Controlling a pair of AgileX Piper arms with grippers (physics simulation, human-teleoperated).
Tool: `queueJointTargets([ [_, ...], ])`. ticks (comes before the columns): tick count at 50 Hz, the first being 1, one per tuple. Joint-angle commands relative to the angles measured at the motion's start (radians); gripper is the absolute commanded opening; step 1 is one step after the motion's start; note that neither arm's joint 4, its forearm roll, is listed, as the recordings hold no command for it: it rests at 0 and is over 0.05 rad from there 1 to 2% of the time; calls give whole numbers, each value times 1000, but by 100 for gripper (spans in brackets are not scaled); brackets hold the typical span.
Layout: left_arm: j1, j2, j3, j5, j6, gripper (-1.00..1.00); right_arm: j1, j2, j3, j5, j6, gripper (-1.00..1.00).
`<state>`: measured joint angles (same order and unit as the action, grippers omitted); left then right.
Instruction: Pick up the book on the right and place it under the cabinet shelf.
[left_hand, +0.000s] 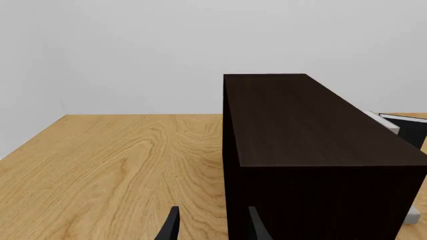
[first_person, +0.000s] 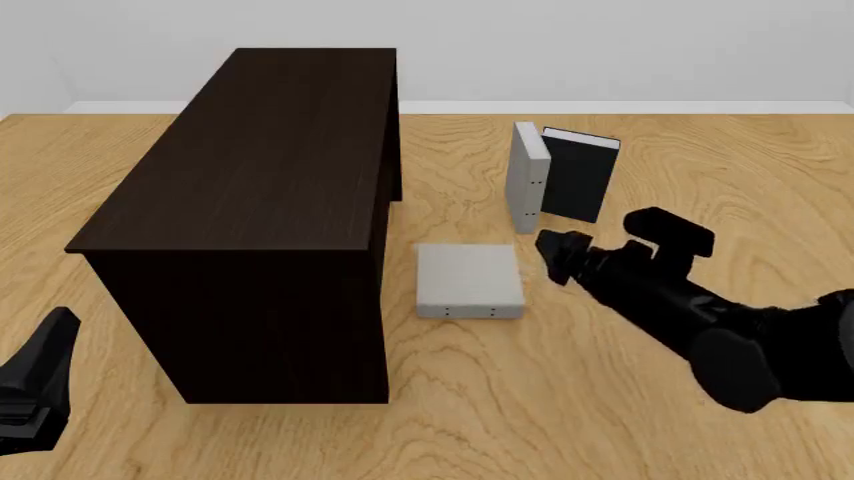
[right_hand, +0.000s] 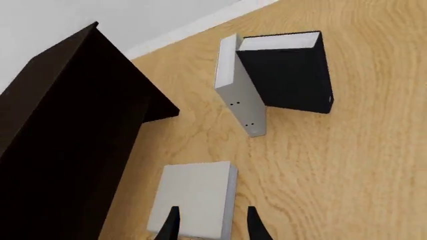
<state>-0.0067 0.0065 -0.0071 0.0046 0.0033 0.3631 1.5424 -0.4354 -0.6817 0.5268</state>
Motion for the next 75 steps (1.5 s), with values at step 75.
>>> queueJointTargets([
  [75, 0, -3, -3, 5, 1, 100, -98, 94, -251, 485, -216, 100],
])
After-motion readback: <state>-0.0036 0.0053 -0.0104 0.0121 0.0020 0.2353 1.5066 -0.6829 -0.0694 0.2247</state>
